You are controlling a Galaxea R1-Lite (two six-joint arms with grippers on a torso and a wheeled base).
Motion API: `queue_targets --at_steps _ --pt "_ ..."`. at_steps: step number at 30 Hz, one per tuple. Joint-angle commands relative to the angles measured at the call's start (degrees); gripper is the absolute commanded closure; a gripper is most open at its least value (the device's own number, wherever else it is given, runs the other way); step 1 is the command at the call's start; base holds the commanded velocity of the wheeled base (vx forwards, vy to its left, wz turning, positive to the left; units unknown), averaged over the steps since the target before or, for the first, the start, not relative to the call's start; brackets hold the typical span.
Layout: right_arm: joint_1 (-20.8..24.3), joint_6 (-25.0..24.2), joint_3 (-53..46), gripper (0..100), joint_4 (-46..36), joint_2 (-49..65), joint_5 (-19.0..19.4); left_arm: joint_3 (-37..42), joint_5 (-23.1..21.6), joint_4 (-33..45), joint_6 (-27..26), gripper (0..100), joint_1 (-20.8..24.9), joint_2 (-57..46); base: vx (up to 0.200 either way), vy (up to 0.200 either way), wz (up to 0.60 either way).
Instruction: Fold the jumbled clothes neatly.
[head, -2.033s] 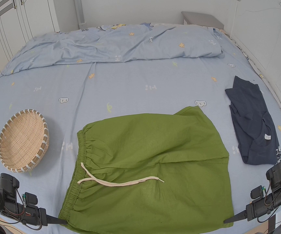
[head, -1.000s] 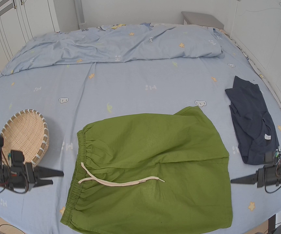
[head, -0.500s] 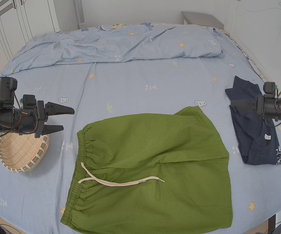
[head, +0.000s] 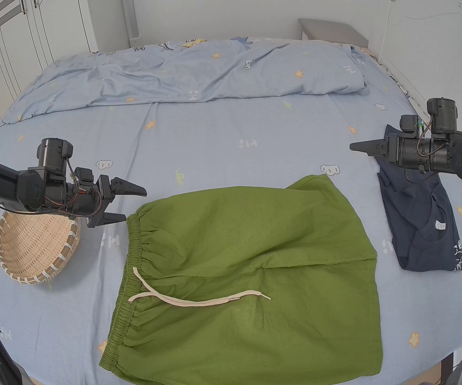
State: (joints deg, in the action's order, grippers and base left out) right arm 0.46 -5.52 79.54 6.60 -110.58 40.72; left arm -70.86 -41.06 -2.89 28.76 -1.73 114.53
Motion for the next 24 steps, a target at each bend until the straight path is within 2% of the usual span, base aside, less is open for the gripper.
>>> queue_targets --at_steps 1,20,24 --pt "0.0 0.0 0.7 0 0.0 -1.9 0.2 -1.0 0.1 0.0 0.0 0 -0.2 4.5 0.000 0.000 0.00" --pt "0.2 -1.2 1.2 0 0.1 -2.3 0.3 -0.8 0.6 0.0 -0.9 0 0.0 5.5 0.000 0.000 0.00" --pt "0.2 -1.3 1.5 0 0.1 -2.5 0.4 -1.7 3.1 -0.2 -2.1 0 0.4 8.5 0.000 0.000 0.00"
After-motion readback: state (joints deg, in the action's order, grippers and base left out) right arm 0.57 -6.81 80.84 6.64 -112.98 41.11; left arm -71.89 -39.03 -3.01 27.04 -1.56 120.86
